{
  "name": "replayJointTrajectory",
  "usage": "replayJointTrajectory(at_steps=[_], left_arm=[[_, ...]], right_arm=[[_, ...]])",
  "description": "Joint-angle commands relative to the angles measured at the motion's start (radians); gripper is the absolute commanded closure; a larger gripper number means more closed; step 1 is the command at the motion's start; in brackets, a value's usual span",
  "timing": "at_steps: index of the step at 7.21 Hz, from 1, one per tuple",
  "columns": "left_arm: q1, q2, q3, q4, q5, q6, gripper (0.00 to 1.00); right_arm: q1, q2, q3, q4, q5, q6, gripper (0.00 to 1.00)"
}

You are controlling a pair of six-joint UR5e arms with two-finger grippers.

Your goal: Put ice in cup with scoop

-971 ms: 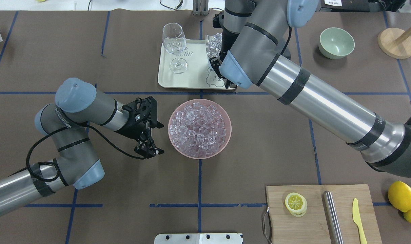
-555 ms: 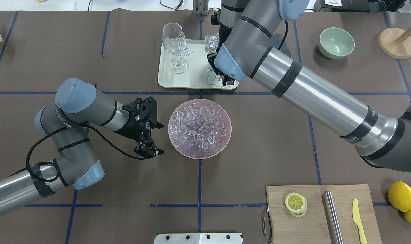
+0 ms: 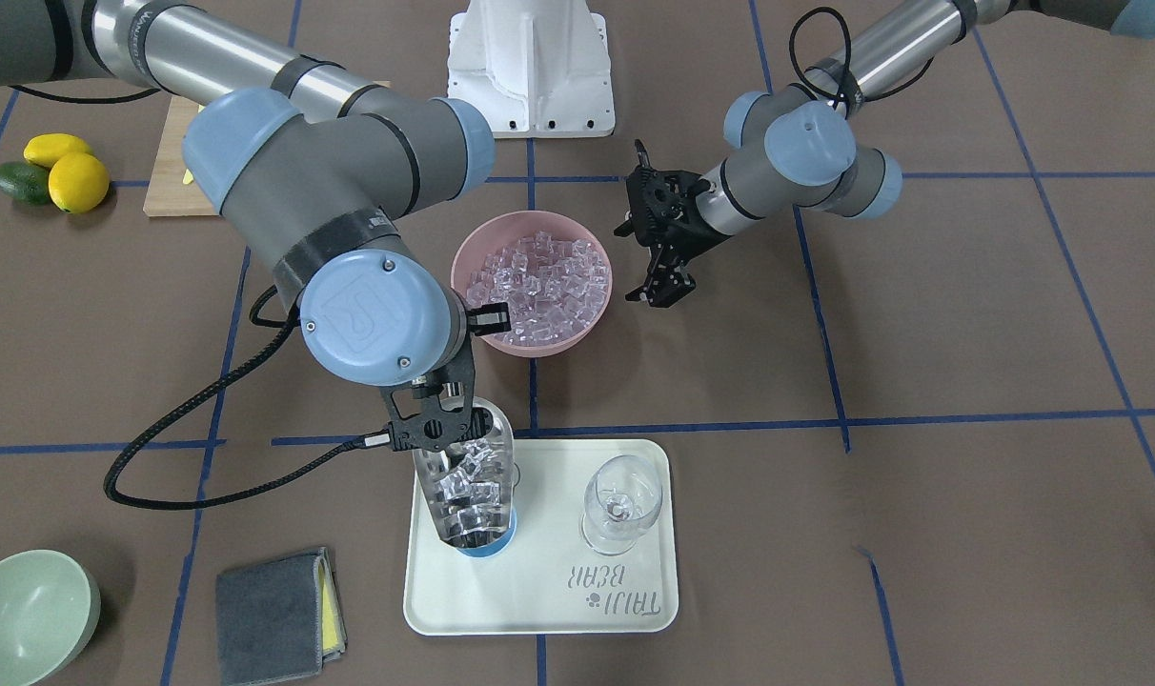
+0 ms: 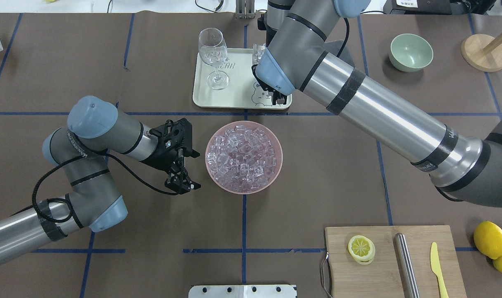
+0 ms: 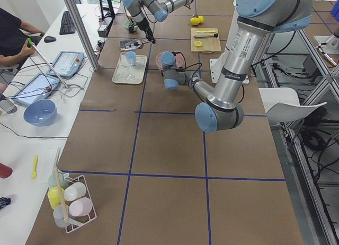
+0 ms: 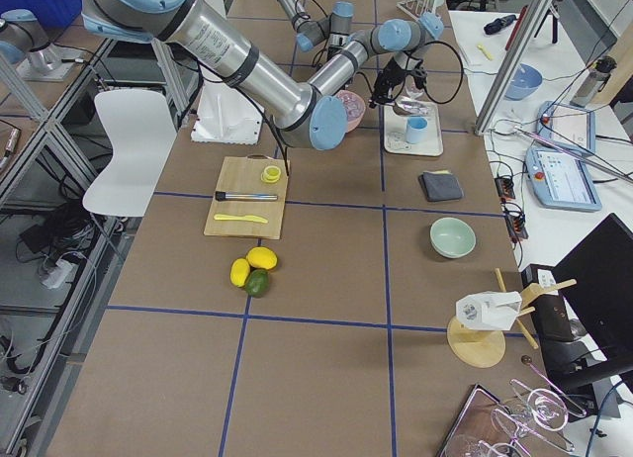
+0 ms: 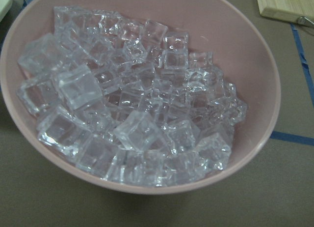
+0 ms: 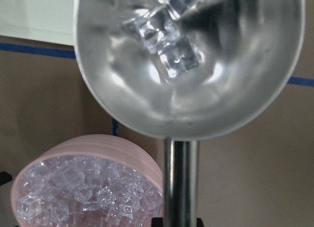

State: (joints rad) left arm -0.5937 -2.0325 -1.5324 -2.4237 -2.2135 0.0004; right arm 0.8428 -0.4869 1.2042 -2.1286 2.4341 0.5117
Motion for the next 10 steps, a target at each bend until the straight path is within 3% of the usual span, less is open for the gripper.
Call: replayJointTrajectory(at_steps=[1, 3, 10], left_arm=[[0.0, 0.0, 0.0, 0.0, 0.002, -0.002, 0.0], [0.0, 0.002, 0.0, 0.0, 0.003, -0.002, 0.0], [0.003, 0.002, 0.0, -0.002, 0.006, 0.001, 0.0]], right_arm=[[-0.001, 0.005, 0.002, -0.039, 0.002, -0.018, 1.0], [-0.002, 0.019, 0.018, -0.146, 0.002, -0.065, 1.0], [-0.018, 0.066, 0.011, -0.305, 0.02, -0.154, 1.0]])
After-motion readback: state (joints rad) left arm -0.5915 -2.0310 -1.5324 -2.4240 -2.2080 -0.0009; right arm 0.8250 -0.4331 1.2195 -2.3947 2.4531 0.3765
